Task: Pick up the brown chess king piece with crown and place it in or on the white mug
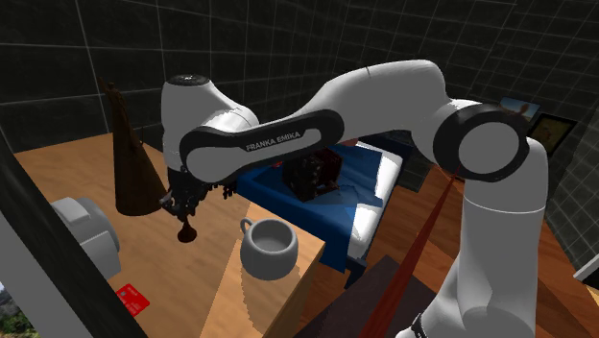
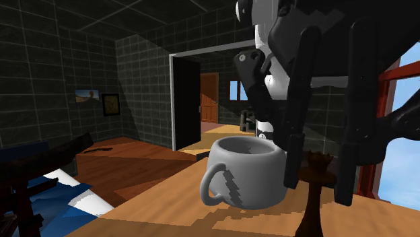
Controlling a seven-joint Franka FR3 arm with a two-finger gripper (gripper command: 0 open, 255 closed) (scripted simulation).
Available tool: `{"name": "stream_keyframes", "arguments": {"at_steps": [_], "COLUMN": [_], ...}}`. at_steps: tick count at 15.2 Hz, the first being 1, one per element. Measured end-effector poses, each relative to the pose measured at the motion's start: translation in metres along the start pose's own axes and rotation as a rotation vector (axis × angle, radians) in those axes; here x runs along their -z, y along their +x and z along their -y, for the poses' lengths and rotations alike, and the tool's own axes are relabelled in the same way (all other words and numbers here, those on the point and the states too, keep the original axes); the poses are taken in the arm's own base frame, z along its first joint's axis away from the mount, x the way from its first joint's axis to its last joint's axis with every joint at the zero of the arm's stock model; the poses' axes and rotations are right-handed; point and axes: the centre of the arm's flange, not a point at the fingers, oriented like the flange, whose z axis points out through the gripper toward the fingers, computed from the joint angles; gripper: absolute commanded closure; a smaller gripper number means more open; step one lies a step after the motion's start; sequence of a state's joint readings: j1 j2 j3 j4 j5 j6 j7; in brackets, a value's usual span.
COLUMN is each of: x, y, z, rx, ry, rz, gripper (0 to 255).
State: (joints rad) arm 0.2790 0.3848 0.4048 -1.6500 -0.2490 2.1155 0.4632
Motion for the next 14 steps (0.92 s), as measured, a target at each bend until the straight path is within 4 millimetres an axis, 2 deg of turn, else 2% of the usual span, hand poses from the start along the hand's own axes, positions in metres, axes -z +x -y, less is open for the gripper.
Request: {"name": "stream_keyframes", "arguments": {"at_steps": [14], "x": [0.073], "y": [0.011], "z": [-0.001], "rx": [0.000], "ry": [0.000], "rz": [0.000], "gripper": [255]}}
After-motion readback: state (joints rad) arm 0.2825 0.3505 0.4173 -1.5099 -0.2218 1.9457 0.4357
